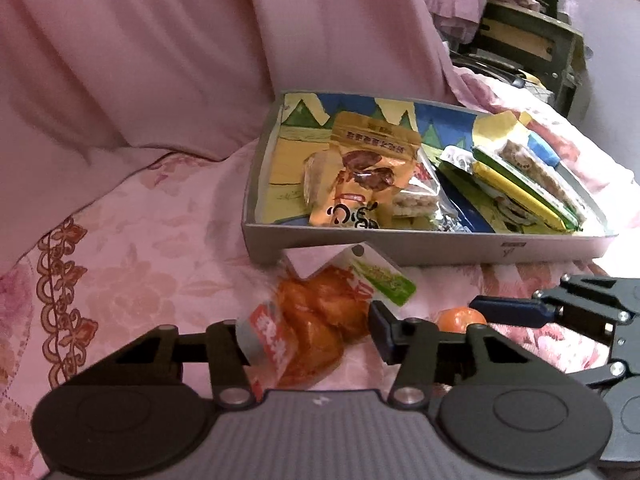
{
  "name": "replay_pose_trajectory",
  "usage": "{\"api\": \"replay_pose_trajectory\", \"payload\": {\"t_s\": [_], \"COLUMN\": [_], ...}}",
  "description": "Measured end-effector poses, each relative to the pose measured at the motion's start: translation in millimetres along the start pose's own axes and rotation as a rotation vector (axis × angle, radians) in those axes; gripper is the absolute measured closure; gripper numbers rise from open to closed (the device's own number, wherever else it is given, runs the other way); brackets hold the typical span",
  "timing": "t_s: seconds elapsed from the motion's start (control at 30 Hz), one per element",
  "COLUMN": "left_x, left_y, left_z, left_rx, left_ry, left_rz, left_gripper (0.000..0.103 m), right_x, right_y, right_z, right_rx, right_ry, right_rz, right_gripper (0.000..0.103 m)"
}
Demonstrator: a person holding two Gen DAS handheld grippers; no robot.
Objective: Organize snacks
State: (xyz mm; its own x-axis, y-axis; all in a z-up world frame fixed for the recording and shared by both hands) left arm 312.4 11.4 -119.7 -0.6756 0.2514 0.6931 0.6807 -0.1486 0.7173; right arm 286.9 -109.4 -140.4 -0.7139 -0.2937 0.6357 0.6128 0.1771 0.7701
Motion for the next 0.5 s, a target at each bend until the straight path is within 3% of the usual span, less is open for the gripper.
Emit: {"api": "replay_pose_trajectory", "payload": {"t_s": [0.17, 0.5], "left_x": [2, 17], "left_y": [1, 5], "left_z": [2, 9], "left_rx": [0.045, 0.148], "left_ry": [0.018, 0.061], "left_rz": [0.023, 0.050], "left_gripper": [0.049, 0.050], "right_x": [1, 15], "right_y": [0, 4], "right_z": [0, 5], "right_rx": [0.010, 0.020], "right_ry": [-0.013, -0.026], "right_rz": [-0.002, -0.016], "right_gripper": [0.067, 0.068]}}
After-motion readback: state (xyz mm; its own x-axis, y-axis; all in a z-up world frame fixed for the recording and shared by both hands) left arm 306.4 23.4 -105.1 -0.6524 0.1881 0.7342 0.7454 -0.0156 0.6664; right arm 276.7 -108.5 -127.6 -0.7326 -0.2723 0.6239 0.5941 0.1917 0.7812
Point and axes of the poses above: each gripper's, at about its wrist camera, not at the fingertips, and x roughly against the way its jaws point, z to its left, y to its top, the point moved 6 cm from there along -x, roughly the way its jaws point, and after that the axes turned 2 degrees about -z, right-handed, at the moved point
